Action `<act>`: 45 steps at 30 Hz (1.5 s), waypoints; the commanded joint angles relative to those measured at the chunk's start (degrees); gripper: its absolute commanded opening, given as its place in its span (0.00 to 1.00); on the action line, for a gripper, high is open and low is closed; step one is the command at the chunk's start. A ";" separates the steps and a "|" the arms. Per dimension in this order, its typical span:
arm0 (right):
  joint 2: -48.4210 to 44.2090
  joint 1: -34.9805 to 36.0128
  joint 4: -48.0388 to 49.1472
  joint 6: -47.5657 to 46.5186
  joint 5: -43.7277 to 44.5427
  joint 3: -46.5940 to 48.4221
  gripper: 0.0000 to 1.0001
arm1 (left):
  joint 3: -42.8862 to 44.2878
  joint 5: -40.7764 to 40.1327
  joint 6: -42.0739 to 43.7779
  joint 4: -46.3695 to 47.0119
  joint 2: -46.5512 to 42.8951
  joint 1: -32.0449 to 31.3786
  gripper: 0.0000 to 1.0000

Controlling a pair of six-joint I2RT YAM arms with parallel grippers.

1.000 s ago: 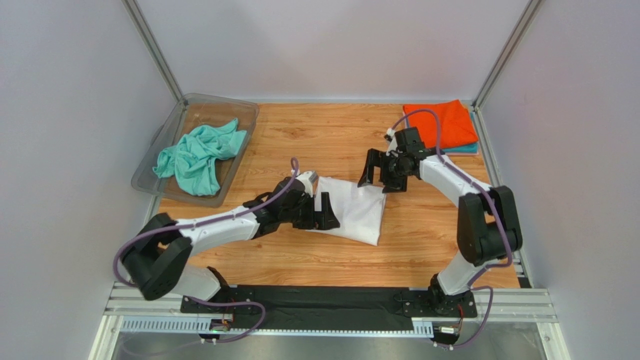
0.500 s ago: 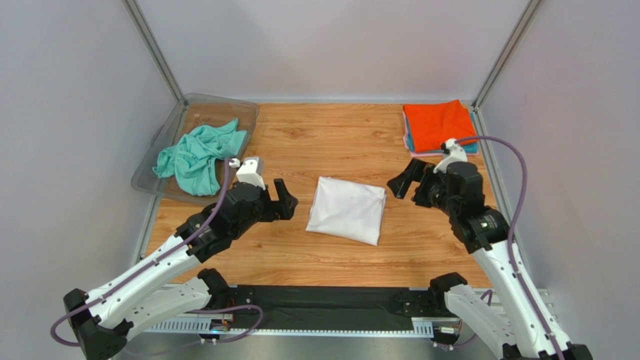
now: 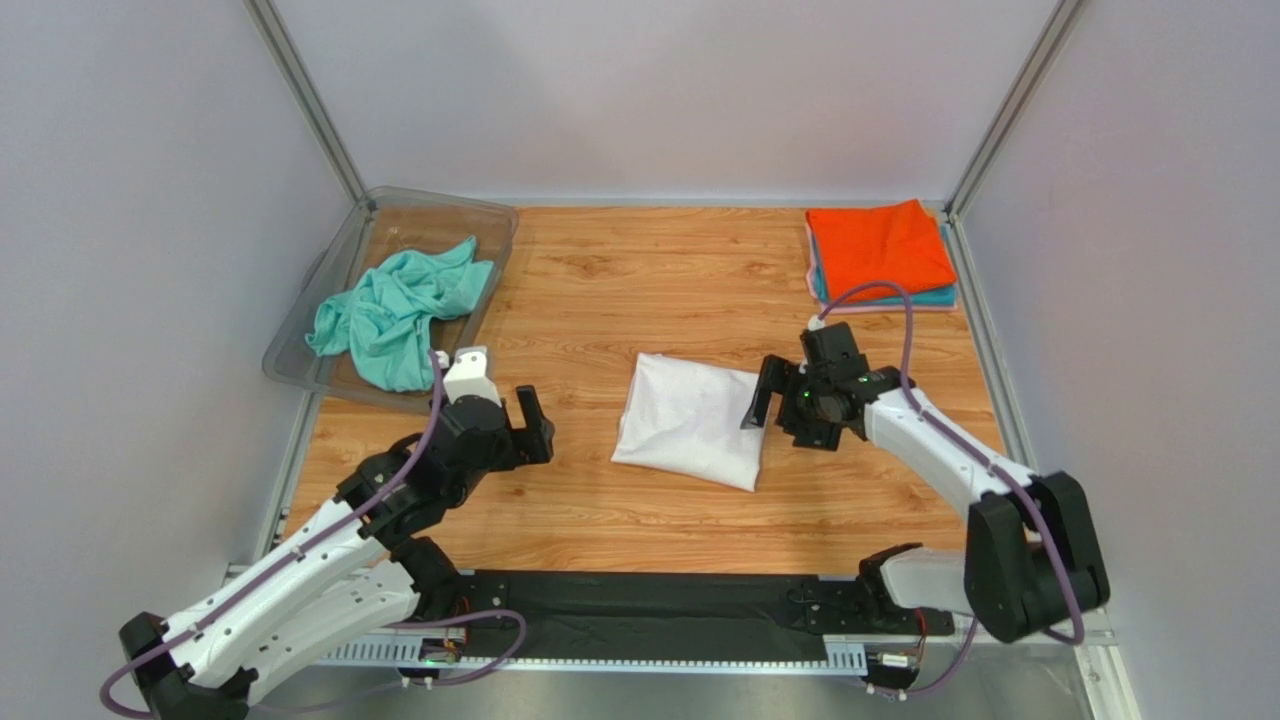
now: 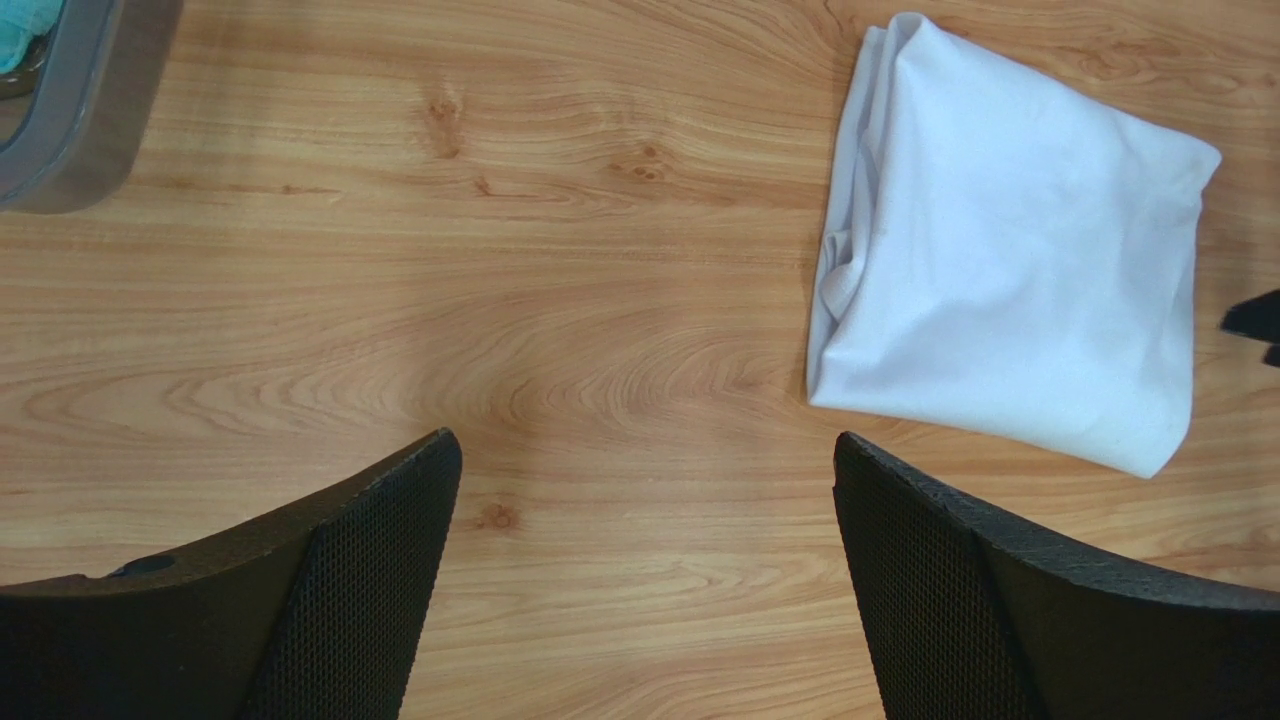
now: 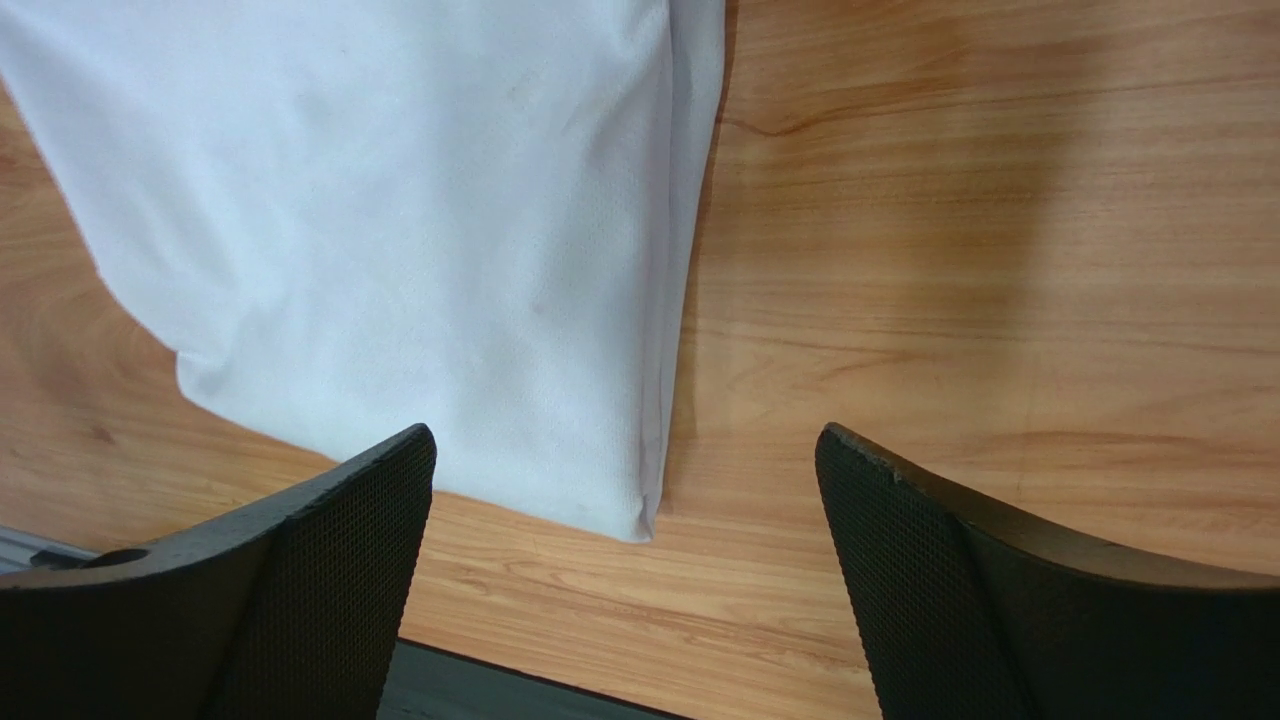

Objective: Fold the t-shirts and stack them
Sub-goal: Neatly place the folded tshirt to the corner

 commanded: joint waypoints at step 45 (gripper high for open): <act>36.64 8.95 0.52 -26.88 34.34 35.97 0.00 | -3.20 -7.73 -10.78 -14.06 -12.61 0.32 1.00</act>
